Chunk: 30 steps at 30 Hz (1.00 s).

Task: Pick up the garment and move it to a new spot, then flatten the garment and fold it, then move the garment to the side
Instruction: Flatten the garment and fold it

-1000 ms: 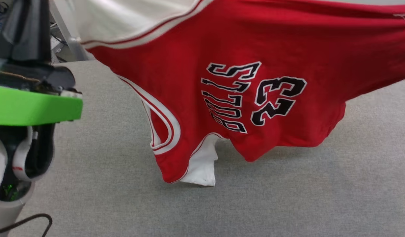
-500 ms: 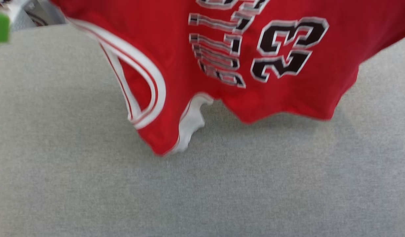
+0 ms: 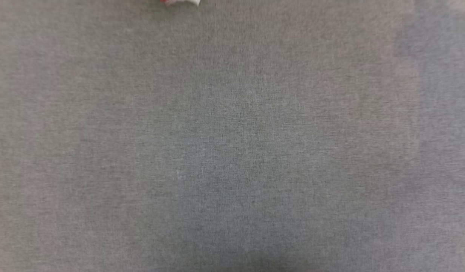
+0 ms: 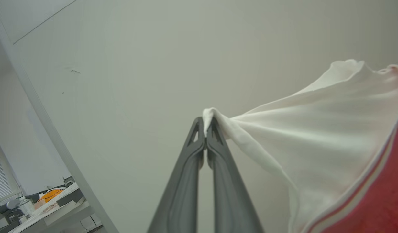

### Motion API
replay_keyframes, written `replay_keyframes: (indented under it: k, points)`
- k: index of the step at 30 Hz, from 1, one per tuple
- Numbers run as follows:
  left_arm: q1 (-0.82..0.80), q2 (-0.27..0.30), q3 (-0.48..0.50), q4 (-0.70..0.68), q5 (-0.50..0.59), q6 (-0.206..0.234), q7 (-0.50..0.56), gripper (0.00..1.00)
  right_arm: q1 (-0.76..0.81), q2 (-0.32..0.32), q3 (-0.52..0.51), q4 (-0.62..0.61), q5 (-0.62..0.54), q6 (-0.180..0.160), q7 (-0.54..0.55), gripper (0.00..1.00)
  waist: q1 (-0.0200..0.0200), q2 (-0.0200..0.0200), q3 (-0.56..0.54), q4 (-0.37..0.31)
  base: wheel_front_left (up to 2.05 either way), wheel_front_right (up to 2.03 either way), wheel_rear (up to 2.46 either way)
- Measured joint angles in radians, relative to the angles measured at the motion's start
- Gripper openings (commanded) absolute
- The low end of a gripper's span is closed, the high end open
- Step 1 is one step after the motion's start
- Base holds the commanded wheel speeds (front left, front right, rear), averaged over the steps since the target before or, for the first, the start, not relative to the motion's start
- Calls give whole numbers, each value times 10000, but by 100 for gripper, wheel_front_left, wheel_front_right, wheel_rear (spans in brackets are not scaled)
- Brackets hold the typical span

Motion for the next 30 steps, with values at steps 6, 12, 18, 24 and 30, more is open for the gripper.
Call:
replay_keyframes:
  k: [6, 12, 18, 24, 30]
  points:
    - [-2161, -988, -305, 2669, 677, -249, -968, 0, -2043, 548, 86, 2084, -1149, 2, -1333, 0, 0, 0, 860, -25, 0, 0, 0]
    - [-3450, -1641, -443, 4939, 901, -368, -2219, 0, -3160, 991, 192, 3576, -1793, 2, -2382, 0, 0, 0, 1450, -62, 0, 0, 0]
    - [-3324, -2150, -589, 6040, 767, -608, -2897, 0, -3215, 1160, 508, 4583, -1908, 0, -3175, 0, -1, 0, 1725, 21, 0, 0, 0]
    - [-938, -2483, -330, 5735, 176, -648, -3030, 0, -2031, 1680, 957, 5089, -1266, -2, -3739, 0, -1, 0, 1476, 167, 0, 0, 0]
    - [2545, -2844, 159, 4525, -111, -675, -3037, 0, -220, 1870, 1682, 5275, -725, -12, -4270, 0, -2, 0, 802, 250, 0, 0, 0]
